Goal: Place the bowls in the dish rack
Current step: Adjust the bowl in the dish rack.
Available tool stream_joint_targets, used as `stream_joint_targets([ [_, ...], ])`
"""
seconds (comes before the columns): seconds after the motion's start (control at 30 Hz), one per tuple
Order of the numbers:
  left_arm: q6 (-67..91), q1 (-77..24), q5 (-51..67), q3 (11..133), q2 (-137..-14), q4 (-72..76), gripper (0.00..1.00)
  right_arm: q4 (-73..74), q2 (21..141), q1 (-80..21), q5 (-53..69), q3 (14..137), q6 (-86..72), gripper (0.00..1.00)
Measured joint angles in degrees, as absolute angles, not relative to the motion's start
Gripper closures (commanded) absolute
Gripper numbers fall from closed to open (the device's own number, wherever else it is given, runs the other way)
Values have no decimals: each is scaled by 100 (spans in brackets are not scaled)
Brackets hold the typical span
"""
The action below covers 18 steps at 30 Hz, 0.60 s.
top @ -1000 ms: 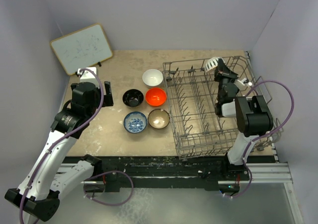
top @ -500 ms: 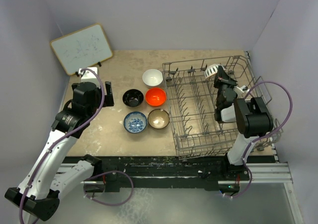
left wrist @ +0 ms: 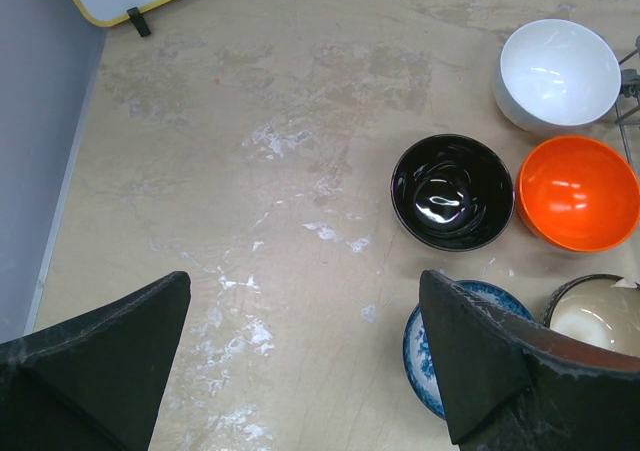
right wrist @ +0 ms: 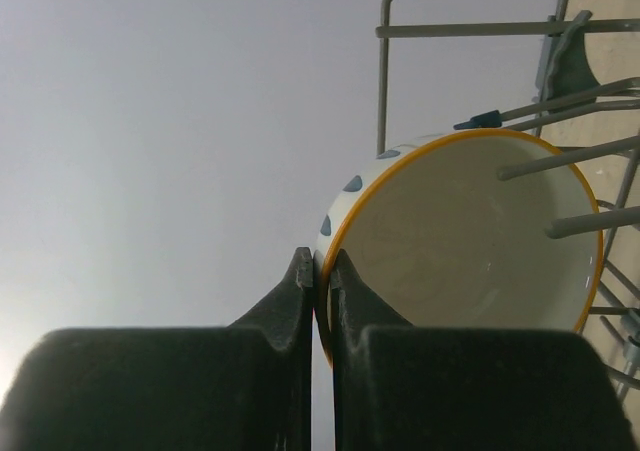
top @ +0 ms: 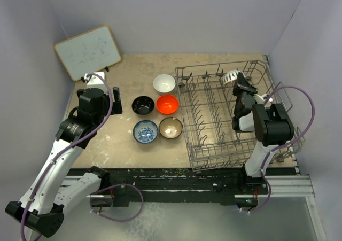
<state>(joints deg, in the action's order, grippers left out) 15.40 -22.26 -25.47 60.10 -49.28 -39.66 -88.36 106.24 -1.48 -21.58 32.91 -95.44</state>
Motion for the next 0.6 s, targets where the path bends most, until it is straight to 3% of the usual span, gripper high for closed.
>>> stream_joint_targets([
  [0.2, 1540, -2226, -2578, 6001, -4928, -3935, 1, -8580, 10656, -143, -2156, 3310, -9559, 98],
  [0.47, 1540, -2228, -2578, 5944, -4928, -3870, 1, -8366, 10634, -126, -2163, 3284, -9598, 83],
  [0.6, 1540, -2228, -2578, 5944, -4928, -3865, 1, -8060, 10558, -102, -2198, 3256, -9507, 70],
])
